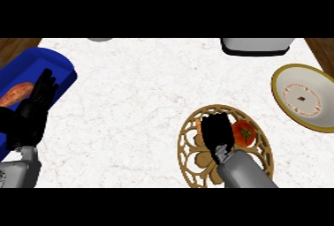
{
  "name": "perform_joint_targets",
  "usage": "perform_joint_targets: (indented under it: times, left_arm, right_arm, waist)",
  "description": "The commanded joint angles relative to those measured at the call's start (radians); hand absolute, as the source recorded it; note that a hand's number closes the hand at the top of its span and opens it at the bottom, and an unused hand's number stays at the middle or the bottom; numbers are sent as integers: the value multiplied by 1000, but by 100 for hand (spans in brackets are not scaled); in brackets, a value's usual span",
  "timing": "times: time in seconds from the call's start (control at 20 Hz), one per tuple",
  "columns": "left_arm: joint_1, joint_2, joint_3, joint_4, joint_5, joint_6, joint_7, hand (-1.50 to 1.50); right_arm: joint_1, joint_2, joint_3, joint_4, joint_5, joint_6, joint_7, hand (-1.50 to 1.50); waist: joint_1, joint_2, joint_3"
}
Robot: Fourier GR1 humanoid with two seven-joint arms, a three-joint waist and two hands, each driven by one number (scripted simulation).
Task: Pick the croissant from the placemat and place it in the bowl
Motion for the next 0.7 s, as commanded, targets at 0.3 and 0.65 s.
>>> perform_joint_targets:
  times: [0.3, 0.65]
  left_arm:
    - [-17, 0, 27, -34, -11, -25, 37, 0]
    - [7, -16, 39, -18, -8, -51, -11, 0]
  right_arm:
    - [-56, 63, -26, 187, 19, -95, -118, 150]
    - [-96, -15, -79, 219, 62, -232, -213, 150]
  waist:
    - [5, 3, 1]
    - [3, 2, 1]
